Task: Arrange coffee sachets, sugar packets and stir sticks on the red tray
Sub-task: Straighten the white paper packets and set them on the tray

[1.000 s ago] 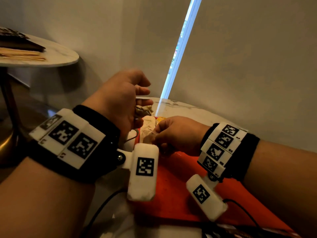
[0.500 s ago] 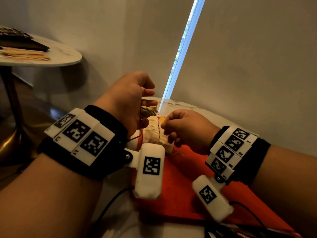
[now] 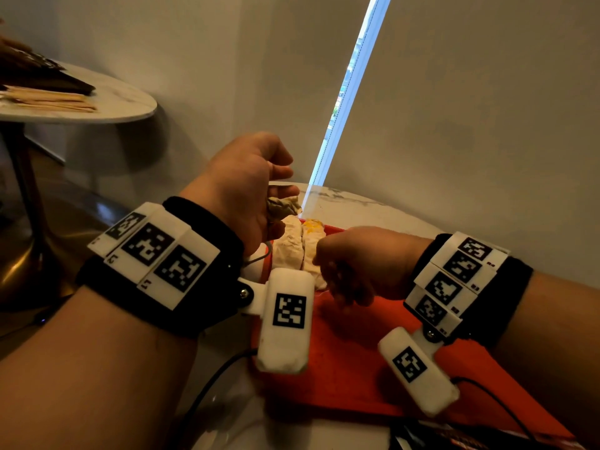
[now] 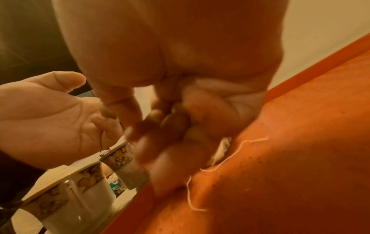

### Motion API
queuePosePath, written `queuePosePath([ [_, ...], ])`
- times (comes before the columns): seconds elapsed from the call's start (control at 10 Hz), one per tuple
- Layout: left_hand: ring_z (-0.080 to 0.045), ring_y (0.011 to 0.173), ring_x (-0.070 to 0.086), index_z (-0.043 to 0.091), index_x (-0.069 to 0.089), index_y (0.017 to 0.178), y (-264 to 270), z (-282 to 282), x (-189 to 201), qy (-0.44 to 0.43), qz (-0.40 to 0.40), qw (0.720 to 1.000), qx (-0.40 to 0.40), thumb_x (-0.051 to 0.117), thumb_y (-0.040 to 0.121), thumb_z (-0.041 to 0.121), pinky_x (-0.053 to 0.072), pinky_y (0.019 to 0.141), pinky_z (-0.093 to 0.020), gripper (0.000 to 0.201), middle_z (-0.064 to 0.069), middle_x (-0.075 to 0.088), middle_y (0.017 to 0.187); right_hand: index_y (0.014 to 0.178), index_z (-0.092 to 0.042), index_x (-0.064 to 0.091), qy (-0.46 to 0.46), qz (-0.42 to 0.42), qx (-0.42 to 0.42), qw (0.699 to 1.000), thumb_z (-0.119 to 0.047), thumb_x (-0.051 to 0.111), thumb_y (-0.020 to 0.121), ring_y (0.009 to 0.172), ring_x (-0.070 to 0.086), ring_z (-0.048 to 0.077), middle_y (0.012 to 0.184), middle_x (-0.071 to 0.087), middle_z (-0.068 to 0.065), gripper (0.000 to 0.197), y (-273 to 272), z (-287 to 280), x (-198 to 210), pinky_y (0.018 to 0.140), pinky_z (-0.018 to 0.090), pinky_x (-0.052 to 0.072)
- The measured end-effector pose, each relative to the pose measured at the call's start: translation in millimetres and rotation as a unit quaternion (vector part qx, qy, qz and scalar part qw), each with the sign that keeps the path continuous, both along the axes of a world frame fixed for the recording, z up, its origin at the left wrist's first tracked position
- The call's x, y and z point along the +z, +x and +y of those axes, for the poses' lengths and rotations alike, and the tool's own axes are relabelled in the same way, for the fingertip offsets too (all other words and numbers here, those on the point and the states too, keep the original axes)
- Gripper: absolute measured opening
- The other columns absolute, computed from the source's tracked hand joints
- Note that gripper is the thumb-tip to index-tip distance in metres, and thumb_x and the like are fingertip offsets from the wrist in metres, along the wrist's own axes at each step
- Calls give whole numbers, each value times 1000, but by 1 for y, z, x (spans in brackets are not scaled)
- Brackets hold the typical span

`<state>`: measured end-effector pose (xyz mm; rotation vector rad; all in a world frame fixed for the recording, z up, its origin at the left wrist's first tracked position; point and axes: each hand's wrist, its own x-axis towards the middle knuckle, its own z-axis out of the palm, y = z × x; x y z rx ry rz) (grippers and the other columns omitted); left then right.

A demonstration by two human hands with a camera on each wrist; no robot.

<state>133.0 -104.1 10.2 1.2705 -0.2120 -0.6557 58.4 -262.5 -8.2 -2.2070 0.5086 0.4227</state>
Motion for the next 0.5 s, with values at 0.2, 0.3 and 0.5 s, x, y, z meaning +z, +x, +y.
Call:
queuePosePath([
  [0.2, -17, 66, 43, 14, 55, 99, 1, 0, -1, -4, 6, 1000, 0, 46, 87, 33, 31, 62, -31, 24, -10, 53, 103, 91, 5, 63, 152, -33, 47, 987, -11, 57, 81, 83, 63, 28, 87, 66, 16, 20, 0, 5, -17, 82, 38, 53],
  [0.3, -18, 70, 44, 14, 56, 101, 2, -2, -3, 0, 7, 1000, 2, 46, 87, 33, 32, 63, -31, 25, -10, 54, 103, 119, 14, 59, 158, -84, 11, 984, -6, 55, 85, 88, 62, 32, 103, 64, 25, 39, 11, 9, -21, 86, 43, 53],
  [0.5, -19, 71, 45, 13, 57, 104, 2, -1, -2, -3, 16, 1000, 9, 46, 88, 32, 33, 62, -31, 28, -10, 55, 102, 101, -1, 65, 165, -110, -3, 980, -7, 53, 82, 80, 62, 26, 89, 67, 14, 24, 17, 13, -24, 84, 43, 47],
])
